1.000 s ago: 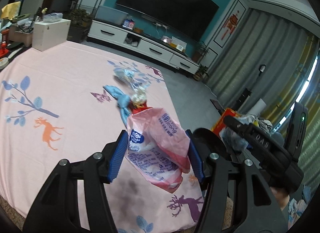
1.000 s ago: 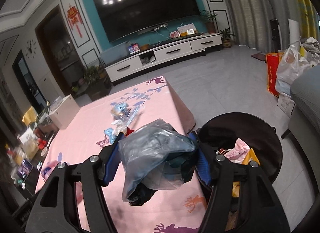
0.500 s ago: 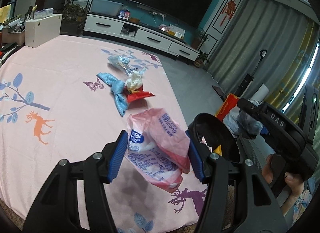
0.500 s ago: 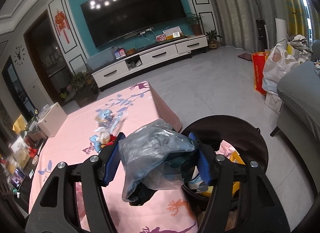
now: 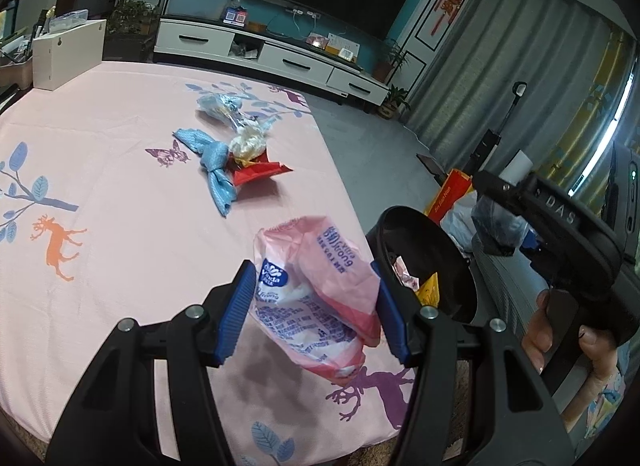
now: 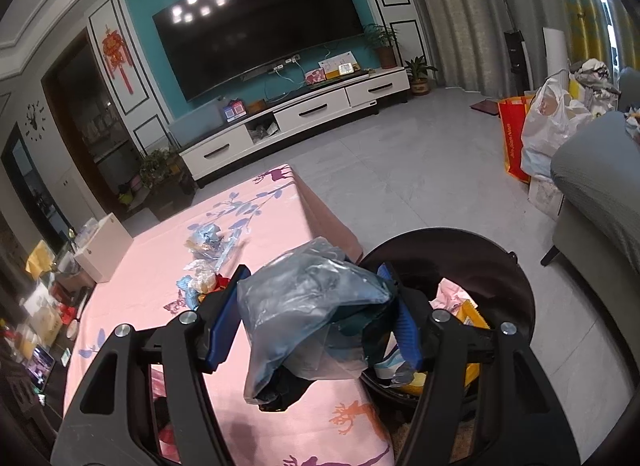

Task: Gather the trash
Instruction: 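Carry the pink wrapper and grey bag over the black bin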

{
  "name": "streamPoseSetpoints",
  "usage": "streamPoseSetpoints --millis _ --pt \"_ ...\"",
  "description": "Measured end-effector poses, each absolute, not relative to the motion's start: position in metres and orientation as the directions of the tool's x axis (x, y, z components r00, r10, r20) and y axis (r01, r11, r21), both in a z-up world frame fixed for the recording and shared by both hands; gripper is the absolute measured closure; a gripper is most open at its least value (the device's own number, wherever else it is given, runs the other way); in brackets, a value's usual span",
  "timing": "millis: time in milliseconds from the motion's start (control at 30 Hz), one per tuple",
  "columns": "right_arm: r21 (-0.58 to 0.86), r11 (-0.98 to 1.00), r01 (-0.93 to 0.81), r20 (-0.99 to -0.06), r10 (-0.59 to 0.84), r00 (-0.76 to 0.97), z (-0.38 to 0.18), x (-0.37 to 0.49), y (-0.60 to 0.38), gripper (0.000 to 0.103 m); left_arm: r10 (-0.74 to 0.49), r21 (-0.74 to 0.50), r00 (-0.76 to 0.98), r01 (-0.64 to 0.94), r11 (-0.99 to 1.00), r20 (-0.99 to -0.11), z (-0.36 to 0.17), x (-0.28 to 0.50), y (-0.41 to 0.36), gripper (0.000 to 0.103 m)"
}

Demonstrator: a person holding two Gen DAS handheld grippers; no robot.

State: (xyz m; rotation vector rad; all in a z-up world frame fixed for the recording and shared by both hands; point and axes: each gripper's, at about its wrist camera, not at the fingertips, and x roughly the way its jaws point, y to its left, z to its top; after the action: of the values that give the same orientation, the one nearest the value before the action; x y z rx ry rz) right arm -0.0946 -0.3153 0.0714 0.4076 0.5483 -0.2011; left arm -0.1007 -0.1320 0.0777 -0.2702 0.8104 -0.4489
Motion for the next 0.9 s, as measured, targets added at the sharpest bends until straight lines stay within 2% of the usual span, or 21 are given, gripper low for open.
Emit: streamPoseSetpoints --millis 267,567,900 --pt "0.335 0.892 0.303 -0.532 -0.086 0.842 0.074 -0.101 -0.324 0.038 -0.499 -0.381 0.582 0.322 0.867 -0.642 0.076 -0.104 -0.151 0.044" --pt "0.351 0.862 0.367 -0.498 -0.16 0.852 0.081 -0.121 -0.347 0.038 -0.534 -0.374 0.559 0.382 0.845 -0.634 0.082 -0.102 -0.181 0.044" --pt "0.422 0.783 0.457 -0.494 -0.224 0.84 0.074 -0.143 -0.4 0.038 -0.622 -0.386 0.492 0.501 0.774 -0.609 0.092 -0.09 -0.242 0.044"
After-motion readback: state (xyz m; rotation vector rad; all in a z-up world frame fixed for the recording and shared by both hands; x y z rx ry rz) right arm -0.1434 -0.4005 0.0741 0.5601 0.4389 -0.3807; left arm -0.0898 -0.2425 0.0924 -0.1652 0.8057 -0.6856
